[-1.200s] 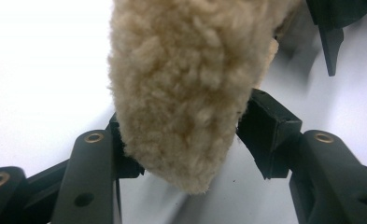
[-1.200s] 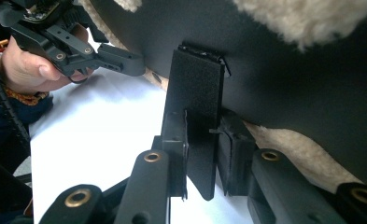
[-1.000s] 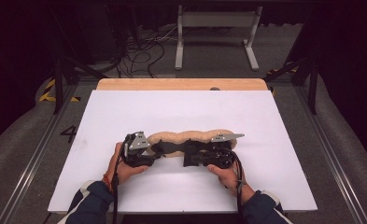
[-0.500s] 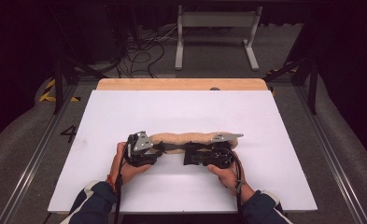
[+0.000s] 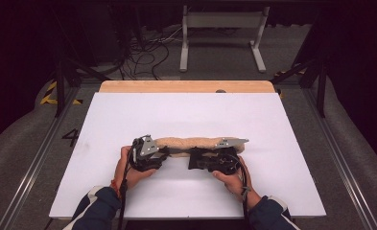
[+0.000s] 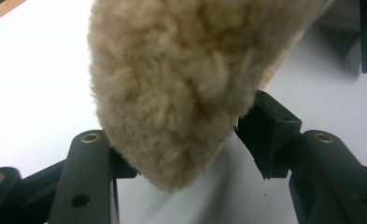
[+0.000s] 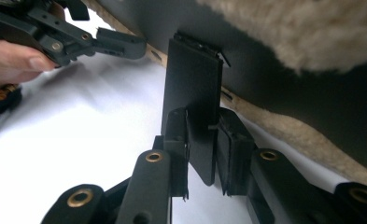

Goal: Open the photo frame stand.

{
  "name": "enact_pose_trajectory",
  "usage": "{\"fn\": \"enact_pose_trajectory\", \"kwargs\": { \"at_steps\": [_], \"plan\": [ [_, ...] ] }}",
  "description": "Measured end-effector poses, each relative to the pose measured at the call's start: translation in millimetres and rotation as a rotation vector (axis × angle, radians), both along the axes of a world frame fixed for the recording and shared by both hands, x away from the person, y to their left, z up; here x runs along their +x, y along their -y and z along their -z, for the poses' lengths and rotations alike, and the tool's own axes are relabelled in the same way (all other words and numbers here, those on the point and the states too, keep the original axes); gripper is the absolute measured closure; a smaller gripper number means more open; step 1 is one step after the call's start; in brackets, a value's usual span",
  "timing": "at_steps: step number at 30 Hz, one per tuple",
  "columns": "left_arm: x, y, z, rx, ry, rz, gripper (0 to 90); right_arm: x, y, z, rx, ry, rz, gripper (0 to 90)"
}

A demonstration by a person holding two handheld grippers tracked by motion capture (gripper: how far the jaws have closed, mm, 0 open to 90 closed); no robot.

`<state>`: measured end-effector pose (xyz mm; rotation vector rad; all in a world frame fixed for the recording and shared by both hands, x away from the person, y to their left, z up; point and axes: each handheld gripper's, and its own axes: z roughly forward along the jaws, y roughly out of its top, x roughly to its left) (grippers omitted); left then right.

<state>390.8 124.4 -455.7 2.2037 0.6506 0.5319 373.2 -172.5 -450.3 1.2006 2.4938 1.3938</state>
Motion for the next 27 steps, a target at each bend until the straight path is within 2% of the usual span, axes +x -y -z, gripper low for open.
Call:
{"fn": "enact_pose_trajectory", "kwargs": {
  "at_steps": [10, 21, 27],
  "plan": [
    [-2.6, -6.7, 0.4, -0.052, -0.004, 0.04, 46.9, -6.3, 2.2, -1.9, -0.041, 0.01, -0.012, 68.5],
    [-7.2, -19.3, -6.1, -0.115, 0.008, 0.051, 40.7, -23.9, 17.5, -16.4, -0.052, 0.082, -0.028, 64.6],
    [-11.3, -27.5, -8.9, -0.111, 0.0, 0.069, 35.9, -35.7, 31.8, -26.4, -0.071, 0.161, -0.031, 62.7]
  ]
}}
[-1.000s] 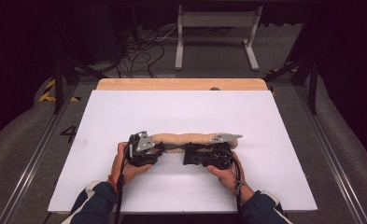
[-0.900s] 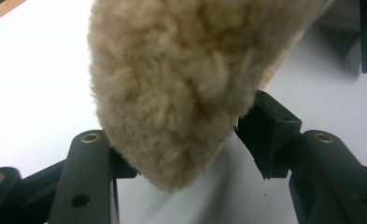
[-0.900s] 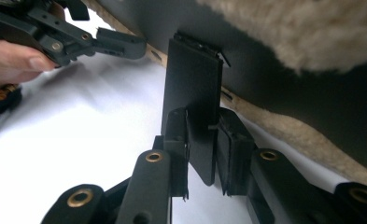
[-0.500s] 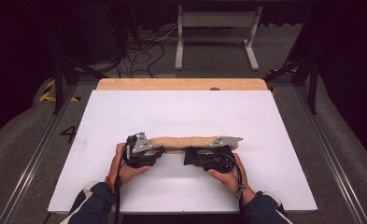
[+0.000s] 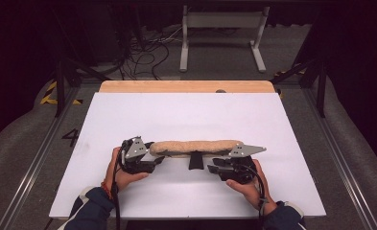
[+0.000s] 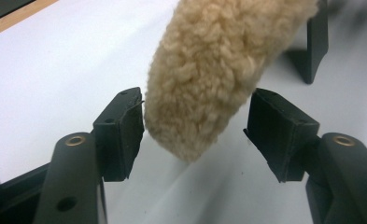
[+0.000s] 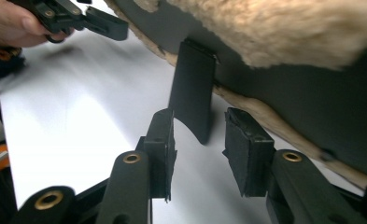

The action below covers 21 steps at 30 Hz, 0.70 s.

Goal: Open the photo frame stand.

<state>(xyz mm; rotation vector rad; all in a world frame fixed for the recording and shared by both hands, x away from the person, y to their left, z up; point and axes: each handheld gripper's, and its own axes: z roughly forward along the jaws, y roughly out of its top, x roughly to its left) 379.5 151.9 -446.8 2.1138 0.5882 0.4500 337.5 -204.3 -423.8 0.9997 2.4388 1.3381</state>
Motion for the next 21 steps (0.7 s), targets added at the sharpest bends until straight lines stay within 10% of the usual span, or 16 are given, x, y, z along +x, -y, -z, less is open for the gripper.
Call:
{"fn": "enact_pose_trajectory", "kwargs": {
  "at_steps": [18, 21],
  "plan": [
    [-26.0, -34.2, 0.0, 0.022, 0.007, -0.05, 22.9, -20.0, 55.3, -5.6, -0.036, 0.068, 0.075, 57.2],
    [-29.0, -33.0, 3.3, 0.09, 0.02, -0.049, 22.2, -21.0, 64.1, -5.2, -0.05, 0.083, 0.12, 57.1]
  ]
}}
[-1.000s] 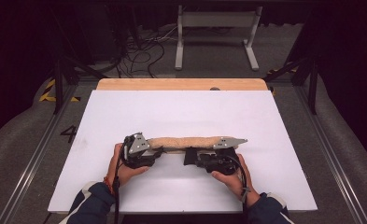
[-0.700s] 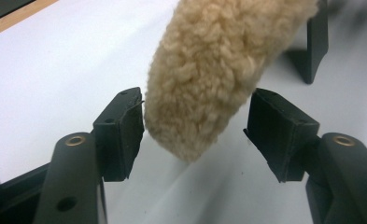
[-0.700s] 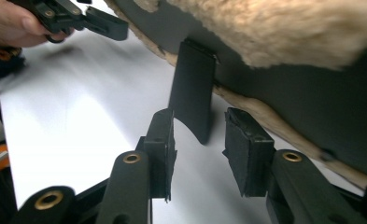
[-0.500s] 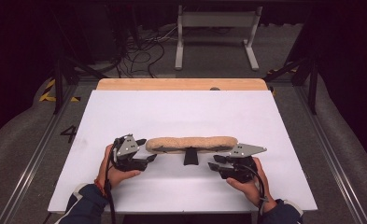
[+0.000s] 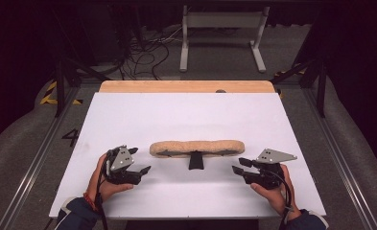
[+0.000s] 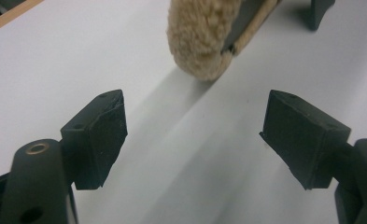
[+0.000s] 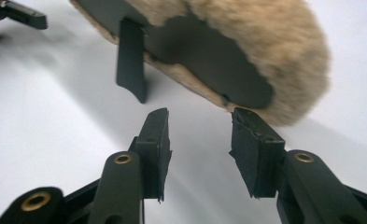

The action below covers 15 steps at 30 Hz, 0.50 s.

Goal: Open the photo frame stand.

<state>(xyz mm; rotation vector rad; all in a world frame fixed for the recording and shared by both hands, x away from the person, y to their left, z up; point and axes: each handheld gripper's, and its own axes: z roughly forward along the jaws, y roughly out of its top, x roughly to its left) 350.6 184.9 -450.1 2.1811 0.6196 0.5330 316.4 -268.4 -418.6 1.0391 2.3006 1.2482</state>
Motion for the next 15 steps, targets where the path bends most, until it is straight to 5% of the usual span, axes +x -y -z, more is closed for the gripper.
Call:
{"fn": "enact_pose_trajectory", "kwargs": {
  "at_steps": [3, 15],
  "plan": [
    [0.5, 2.7, 2.4, 0.018, -0.011, 0.008, 21.6, -2.3, 4.7, -0.6, -0.029, 0.02, 0.012, 56.9],
    [0.1, 3.3, 2.8, 0.025, -0.016, 0.011, 22.3, 2.7, 22.6, -2.8, -0.001, 0.025, 0.062, 57.8]
  ]
}}
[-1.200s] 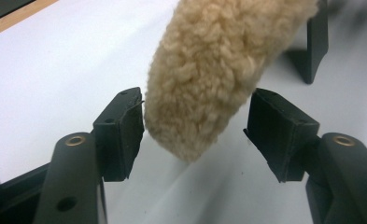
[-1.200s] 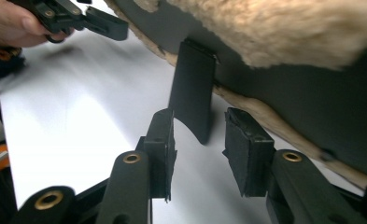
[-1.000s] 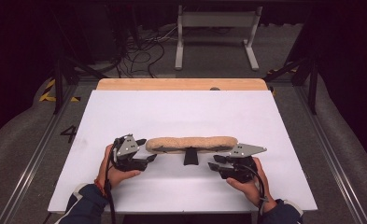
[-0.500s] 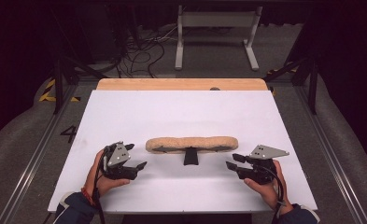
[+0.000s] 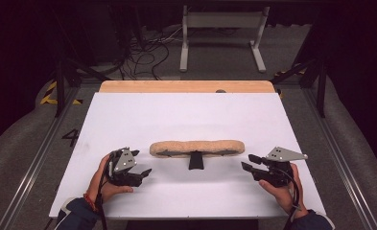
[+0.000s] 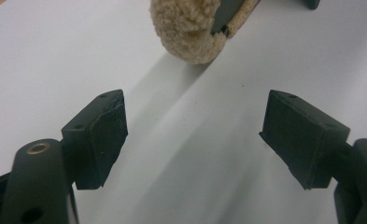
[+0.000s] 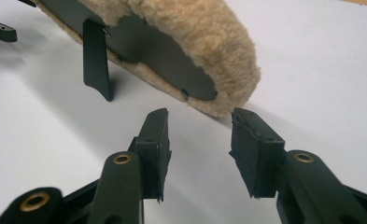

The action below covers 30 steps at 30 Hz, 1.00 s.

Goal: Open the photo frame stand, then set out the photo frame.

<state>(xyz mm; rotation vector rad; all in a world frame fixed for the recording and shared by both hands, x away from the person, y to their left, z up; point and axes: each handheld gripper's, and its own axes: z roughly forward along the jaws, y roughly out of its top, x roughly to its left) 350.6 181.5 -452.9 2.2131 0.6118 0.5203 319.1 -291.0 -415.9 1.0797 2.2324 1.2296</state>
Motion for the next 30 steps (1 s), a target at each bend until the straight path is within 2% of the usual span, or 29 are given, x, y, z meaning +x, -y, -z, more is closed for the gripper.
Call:
{"fn": "enact_pose_trajectory", "kwargs": {
  "at_steps": [3, 6, 10, 16, 18, 20, 23, 26, 28, 30],
  "plan": [
    [0.8, 0.2, -3.9, -0.049, -0.008, 0.001, 21.4, 1.0, 3.5, -2.6, 0.024, 0.007, 0.012, 58.1],
    [1.0, 5.5, -9.9, -0.056, 0.014, 0.009, 20.3, 3.3, 4.8, -2.0, 0.041, 0.0, 0.014, 57.2],
    [1.6, 10.4, -18.5, -0.082, 0.035, 0.02, 19.5, 3.4, 1.7, -0.1, 0.029, -0.007, 0.009, 56.8],
    [5.3, 19.6, -24.0, -0.081, 0.049, 0.044, 19.3, 1.5, 1.4, 2.9, 0.024, -0.022, 0.004, 56.0],
    [6.9, 22.4, -24.9, -0.081, 0.053, 0.046, 19.4, 1.8, 1.9, 3.5, 0.039, -0.029, 0.011, 56.0],
    [11.3, 23.3, -25.3, -0.096, 0.036, 0.055, 19.9, 2.8, -0.4, 2.7, 0.045, -0.027, 0.017, 56.8],
    [16.2, 24.7, -24.1, -0.096, 0.026, 0.059, 21.1, 5.3, -4.7, -0.1, 0.03, -0.009, 0.023, 57.5],
    [20.9, 24.7, -24.3, -0.116, 0.016, 0.052, 23.4, 9.2, -6.9, 0.4, 0.028, -0.011, 0.035, 64.6],
    [24.9, 24.5, -25.3, -0.137, 0.006, 0.052, 25.9, 11.5, -8.0, 1.2, 0.028, -0.013, 0.036, 72.9],
    [27.7, 24.0, -26.2, -0.15, 0.003, 0.064, 32.7, 12.8, -9.2, 1.1, 0.039, -0.011, 0.02, 80.3]
  ]
}}
